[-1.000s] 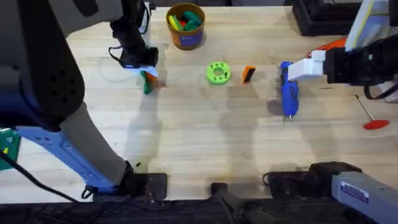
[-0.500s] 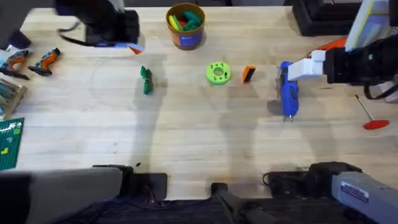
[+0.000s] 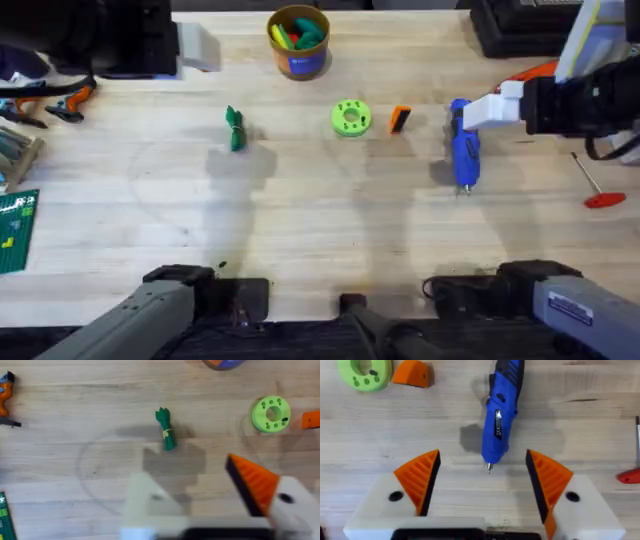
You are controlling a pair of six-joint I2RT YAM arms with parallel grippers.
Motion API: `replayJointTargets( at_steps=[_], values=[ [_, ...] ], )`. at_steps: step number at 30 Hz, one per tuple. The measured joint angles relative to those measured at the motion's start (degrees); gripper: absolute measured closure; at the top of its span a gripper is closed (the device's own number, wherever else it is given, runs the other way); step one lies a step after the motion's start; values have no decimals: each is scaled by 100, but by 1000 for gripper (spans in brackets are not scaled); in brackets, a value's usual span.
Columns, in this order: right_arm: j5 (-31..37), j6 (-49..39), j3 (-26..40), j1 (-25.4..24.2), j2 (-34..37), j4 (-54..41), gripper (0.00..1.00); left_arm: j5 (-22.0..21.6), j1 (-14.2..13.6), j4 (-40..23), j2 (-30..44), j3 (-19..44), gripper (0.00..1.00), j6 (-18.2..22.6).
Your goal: Pick up the gripper from the table and insert it into the empty holder that is missing its gripper. Then pick up a screw, insert it into the mounting hole, and use the screwdriver to tighten it. Finally, clean up the table by picking up the vegetable and placing it into the bucket.
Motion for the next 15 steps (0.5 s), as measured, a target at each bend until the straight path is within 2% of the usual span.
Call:
replayJointTargets(
  at_steps=[2,3,15],
  values=[
    [0,0,0,0,0,0,12,0,0,-42,-39,0,99,-2],
    [0,0,0,0,0,0,12,2,0,-58,-47,0,37,-29],
    [0,0,0,0,0,0,12,-4,0,-74,-45,0,15,-35]
  ],
)
